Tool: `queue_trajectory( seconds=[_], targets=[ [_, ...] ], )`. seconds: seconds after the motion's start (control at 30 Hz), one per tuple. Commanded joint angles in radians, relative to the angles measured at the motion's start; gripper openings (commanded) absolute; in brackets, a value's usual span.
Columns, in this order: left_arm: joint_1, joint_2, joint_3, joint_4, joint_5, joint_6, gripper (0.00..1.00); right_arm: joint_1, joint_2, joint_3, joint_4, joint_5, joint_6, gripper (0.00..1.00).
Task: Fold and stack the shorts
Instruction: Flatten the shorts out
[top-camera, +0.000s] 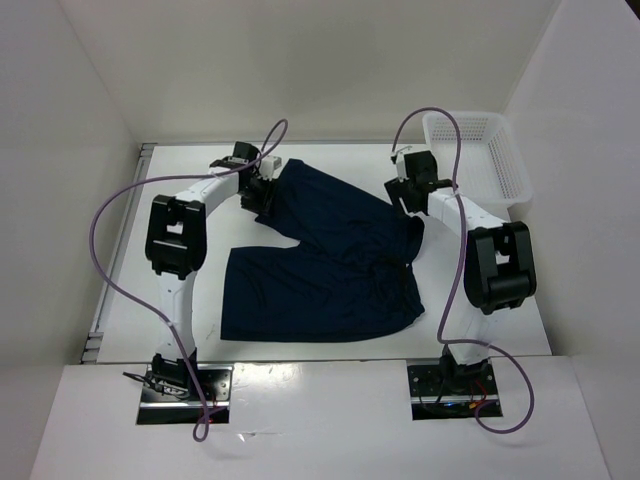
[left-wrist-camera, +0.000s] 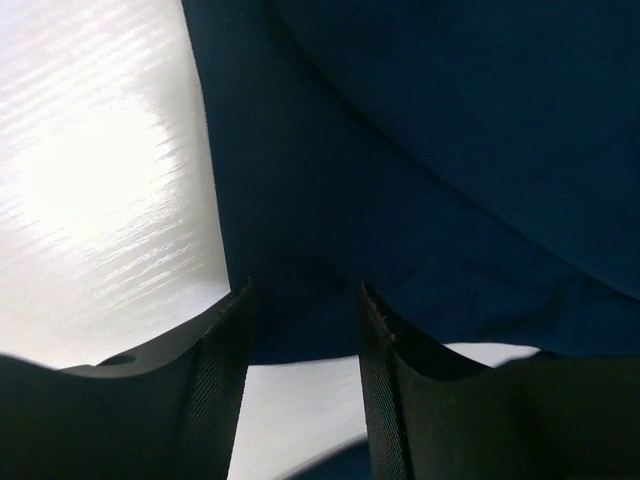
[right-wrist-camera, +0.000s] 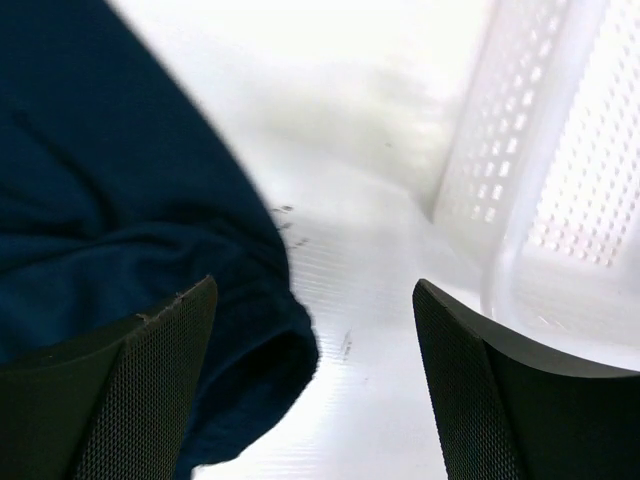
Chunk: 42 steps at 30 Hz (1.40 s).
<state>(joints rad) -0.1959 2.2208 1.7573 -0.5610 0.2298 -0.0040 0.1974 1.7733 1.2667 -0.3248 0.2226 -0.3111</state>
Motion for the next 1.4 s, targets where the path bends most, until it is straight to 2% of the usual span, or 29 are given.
queue_trajectory(
  seconds=[0.0, 0.17, 0.2, 0.27, 0.5, 0.57, 0.77, 0.83, 0.93, 0.97, 1.03, 1.13, 1.2, 1.27, 1.3, 1.37],
  targets=[
    [-0.019, 0.02, -0.016, -0.004, -0.004, 0.004, 0.52, -0.032, 0.025, -0.026, 0.055, 0.032, 0.001, 0.84],
    [-0.04, 0.0, -0.126, 0.006, -0.079, 0.004, 0.48, -0.05, 0.025, -0.026, -0.042, -0.147, -0.029, 0.84],
    [-0.04, 0.0, -0.14, 0.018, -0.089, 0.004, 0.43, -0.05, 0.025, -0.026, -0.057, -0.217, -0.049, 0.84],
    [-0.04, 0.0, -0.14, 0.027, -0.089, 0.004, 0.34, -0.05, 0.025, -0.035, -0.074, -0.249, -0.049, 0.84],
    [-0.021, 0.025, -0.09, -0.005, -0.099, 0.004, 0.05, -0.05, 0.034, -0.003, -0.083, -0.267, -0.092, 0.84],
    [-0.02, 0.025, -0.102, -0.023, -0.099, 0.004, 0.01, -0.05, 0.022, 0.026, -0.083, -0.258, -0.092, 0.84],
    [-0.002, -0.137, -0.26, -0.074, -0.147, 0.004, 0.0, -0.038, -0.064, 0.059, -0.118, -0.278, -0.092, 0.79],
    [-0.002, -0.209, -0.327, -0.088, -0.156, 0.004, 0.0, -0.029, -0.087, 0.059, -0.14, -0.317, -0.08, 0.75],
    [-0.002, -0.247, -0.351, -0.12, -0.136, 0.004, 0.0, -0.02, -0.115, 0.077, -0.195, -0.374, -0.048, 0.67],
    [-0.002, -0.257, -0.351, -0.134, -0.136, 0.004, 0.03, -0.019, -0.115, 0.077, -0.204, -0.405, -0.031, 0.65],
    [-0.002, -0.257, -0.325, -0.134, -0.136, 0.004, 0.28, -0.019, -0.124, 0.068, -0.204, -0.427, -0.011, 0.63],
    [-0.002, -0.257, -0.224, -0.12, -0.115, 0.004, 0.48, -0.019, -0.124, 0.04, -0.215, -0.427, 0.015, 0.57],
    [-0.002, -0.221, -0.119, -0.09, -0.106, 0.004, 0.52, -0.019, -0.124, 0.031, -0.24, -0.427, 0.041, 0.53],
    [0.007, -0.161, -0.043, -0.08, -0.063, 0.004, 0.52, -0.019, -0.124, 0.019, -0.249, -0.436, 0.059, 0.49],
    [0.007, -0.133, 0.043, -0.08, -0.049, 0.004, 0.52, -0.019, -0.114, -0.006, -0.249, -0.446, 0.069, 0.49],
    [0.016, -0.046, 0.121, -0.08, -0.014, 0.004, 0.52, -0.019, -0.1, -0.015, -0.249, -0.456, 0.098, 0.49]
  ],
)
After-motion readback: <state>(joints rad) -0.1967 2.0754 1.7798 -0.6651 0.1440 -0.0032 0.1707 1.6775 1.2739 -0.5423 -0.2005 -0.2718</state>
